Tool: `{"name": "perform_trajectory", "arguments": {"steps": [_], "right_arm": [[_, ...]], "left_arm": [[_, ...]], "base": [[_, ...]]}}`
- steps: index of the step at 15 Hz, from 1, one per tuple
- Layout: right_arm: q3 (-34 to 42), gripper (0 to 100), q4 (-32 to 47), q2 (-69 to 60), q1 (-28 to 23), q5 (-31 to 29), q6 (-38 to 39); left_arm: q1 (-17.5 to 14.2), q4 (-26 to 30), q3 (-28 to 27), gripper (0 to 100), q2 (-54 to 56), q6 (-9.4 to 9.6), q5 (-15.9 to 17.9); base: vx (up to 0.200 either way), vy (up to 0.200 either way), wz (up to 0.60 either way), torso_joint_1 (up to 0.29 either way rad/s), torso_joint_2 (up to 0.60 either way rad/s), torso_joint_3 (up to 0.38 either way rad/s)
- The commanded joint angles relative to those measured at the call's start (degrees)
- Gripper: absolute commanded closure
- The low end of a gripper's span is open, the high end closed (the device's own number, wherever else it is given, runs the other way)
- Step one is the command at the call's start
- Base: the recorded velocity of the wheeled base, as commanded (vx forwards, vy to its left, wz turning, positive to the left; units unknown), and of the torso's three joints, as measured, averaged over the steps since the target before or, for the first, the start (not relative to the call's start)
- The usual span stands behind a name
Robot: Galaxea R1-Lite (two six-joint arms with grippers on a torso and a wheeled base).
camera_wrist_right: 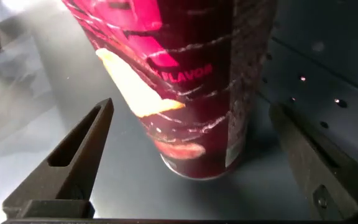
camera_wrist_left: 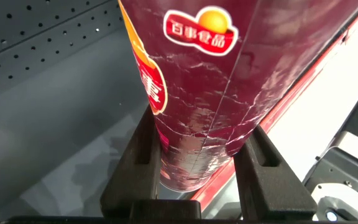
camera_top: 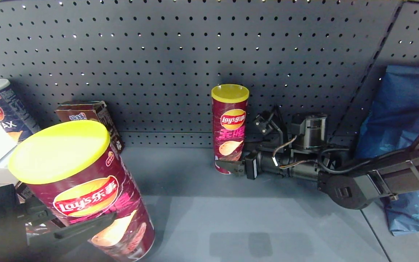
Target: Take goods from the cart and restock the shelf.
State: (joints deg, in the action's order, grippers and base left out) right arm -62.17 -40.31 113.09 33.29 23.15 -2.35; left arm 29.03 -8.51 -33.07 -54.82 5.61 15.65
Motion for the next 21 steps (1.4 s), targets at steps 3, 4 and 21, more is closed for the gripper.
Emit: {"name": "perform_trajectory", "arguments": {"steps": [3, 4, 21], "right_arm": [[-0.1, 100, -0.6, 0.7, 0.6, -0.2, 0.0], [0.1, 100, -0.6, 0.6, 0.6, -0.2, 0.0], [21.3, 100, -6.3, -16.5, 10.1, -5.9, -0.1]], "left_arm": [[0.0, 0.0, -0.1, 100, 0.0, 0.02, 0.0], [0.0, 0.0, -0.1, 100, 0.0, 0.02, 0.0], [0.0, 0.1, -0.1, 100, 0.4, 0.02, -0.1]], "base": [[0.0, 0.0, 0.0, 0.0, 0.0, 0.0], [0.0, 0.0, 0.0, 0.0, 0.0, 0.0], [0.0, 0.0, 0.0, 0.0, 0.0, 0.0]]}}
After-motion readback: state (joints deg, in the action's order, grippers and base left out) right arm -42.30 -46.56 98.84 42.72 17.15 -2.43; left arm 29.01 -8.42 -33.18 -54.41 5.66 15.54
